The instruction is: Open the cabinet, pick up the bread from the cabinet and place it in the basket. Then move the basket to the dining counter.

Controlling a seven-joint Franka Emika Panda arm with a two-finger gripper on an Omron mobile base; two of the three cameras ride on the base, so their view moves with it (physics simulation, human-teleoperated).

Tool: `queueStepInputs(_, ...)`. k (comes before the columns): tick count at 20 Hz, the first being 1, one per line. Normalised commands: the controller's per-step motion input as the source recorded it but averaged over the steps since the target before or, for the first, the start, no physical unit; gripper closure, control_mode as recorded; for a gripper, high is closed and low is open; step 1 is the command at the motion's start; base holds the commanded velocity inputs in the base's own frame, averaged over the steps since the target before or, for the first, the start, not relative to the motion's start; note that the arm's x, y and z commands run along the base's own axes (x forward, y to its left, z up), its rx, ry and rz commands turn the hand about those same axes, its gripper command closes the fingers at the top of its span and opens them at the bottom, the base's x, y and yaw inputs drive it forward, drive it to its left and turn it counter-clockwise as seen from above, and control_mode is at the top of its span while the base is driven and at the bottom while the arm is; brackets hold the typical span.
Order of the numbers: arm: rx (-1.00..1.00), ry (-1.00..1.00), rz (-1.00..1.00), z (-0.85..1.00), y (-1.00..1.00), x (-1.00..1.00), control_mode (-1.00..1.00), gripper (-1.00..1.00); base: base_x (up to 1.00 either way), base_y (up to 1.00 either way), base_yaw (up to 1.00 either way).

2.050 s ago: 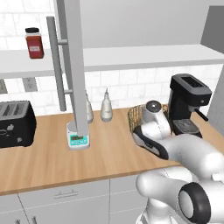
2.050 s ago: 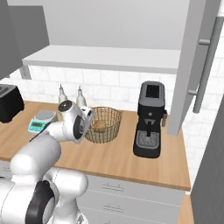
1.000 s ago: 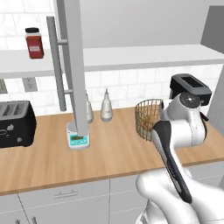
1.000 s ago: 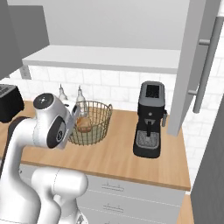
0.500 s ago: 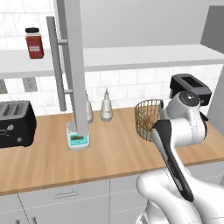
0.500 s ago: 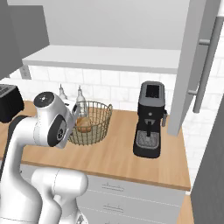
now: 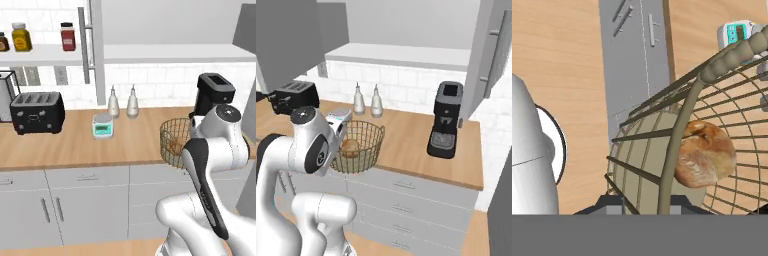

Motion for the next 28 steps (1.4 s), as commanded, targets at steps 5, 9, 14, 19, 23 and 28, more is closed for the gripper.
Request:
queueStepInputs(5,0.00,0.00,0.00,0.00,0.00,0.00,1.00,1.00,-0.43,0.15,0.80)
queueStepInputs(9,0.00,0.00,0.00,0.00,0.00,0.00,1.00,1.00,-0.39,0.16,0.99)
queueStepInputs(14,0.00,0.00,0.00,0.00,0.00,0.00,1.00,1.00,-0.39,0.12,1.00)
queueStepInputs(19,0.00,0.00,0.00,0.00,0.00,0.00,1.00,1.00,-0.22,0.06,1.00)
queueStepInputs(23,0.00,0.00,0.00,0.00,0.00,0.00,1.00,1.00,0.14,0.01,0.90)
queueStepInputs(28,0.00,0.00,0.00,0.00,0.00,0.00,1.00,1.00,0.14,-0.21,0.58)
